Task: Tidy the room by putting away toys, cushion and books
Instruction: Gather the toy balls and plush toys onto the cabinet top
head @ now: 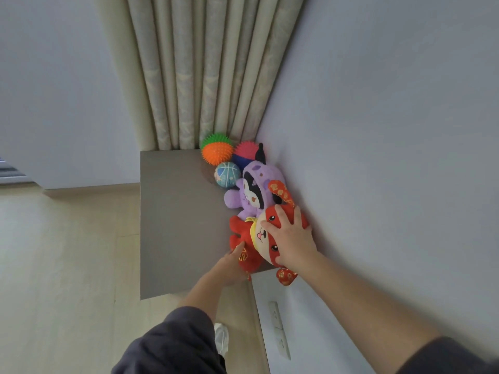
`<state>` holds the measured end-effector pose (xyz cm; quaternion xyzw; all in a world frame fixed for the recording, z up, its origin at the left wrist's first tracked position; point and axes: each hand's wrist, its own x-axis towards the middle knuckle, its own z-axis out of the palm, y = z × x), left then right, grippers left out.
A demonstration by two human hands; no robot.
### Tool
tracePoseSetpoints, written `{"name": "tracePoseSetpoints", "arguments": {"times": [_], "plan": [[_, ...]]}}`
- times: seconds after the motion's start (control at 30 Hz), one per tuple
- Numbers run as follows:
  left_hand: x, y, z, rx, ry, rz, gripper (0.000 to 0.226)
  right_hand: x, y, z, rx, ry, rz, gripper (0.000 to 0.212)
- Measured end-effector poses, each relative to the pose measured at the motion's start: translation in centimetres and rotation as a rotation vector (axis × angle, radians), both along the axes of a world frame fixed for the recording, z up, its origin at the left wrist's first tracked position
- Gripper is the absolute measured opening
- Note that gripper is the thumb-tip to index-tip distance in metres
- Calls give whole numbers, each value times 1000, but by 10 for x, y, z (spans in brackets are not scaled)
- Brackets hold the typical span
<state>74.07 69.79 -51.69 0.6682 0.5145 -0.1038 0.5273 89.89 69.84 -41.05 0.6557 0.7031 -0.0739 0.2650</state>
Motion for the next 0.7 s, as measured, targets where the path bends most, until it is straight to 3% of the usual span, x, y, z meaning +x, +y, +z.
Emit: {"name": "tracePoseSetpoints", "arguments": {"times": [0.17,0.3,0.43,0.7], "plan": [[-15,-11,55,116,-10,-65,66,-3,-7,6,24,-12,35,87],[-43,-20,87,227,-90,-9,78,-9,-14,19,110,59,85,72],[-87,-43,103,309,-95,144,84,-28,-27,34,139,234,32,73],[-175,-121,166,558,-97,476,68,-124,-69,93,109,695,30,60]]}}
